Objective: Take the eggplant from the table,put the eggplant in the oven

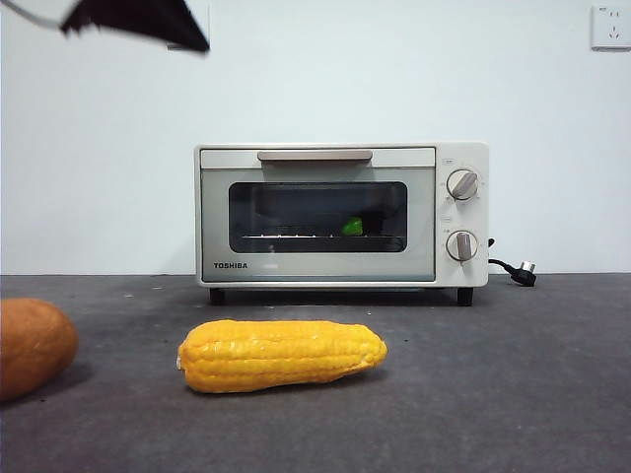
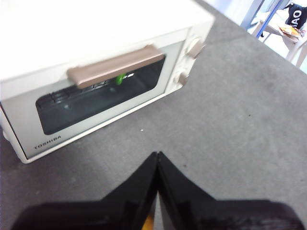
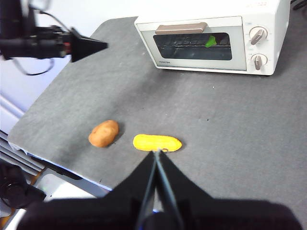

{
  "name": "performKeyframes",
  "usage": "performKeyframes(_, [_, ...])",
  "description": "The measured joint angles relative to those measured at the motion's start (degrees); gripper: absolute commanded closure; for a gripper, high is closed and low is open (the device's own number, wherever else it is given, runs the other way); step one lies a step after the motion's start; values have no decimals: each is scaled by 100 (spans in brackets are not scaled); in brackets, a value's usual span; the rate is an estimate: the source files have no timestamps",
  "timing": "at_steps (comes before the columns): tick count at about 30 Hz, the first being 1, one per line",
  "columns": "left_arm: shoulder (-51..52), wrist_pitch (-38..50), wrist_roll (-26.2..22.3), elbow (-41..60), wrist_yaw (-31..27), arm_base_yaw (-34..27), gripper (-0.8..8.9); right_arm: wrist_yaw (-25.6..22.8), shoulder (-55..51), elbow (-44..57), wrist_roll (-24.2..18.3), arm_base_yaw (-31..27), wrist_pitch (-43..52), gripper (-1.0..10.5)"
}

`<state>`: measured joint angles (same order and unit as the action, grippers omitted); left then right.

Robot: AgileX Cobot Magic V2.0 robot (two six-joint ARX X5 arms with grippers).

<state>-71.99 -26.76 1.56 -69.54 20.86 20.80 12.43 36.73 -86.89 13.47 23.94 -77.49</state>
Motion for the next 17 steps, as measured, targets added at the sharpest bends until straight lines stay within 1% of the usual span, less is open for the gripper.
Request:
performKeyframes(5, [693,-514,138,0,-295,345,820,-101,0,0,-2,0,0,958])
performKeyframes(9, [1132,-1060,177,0,-334,520,820,-299,0,0,-13,2,0,946])
performKeyframes(13, [1491,-1478,210,0,-380,636,820,-345,0,0,-22,2,0,946])
performKeyframes(17, [1858,-1832,212,0,-697,726,820,-345,0,0,-22,2,0,946])
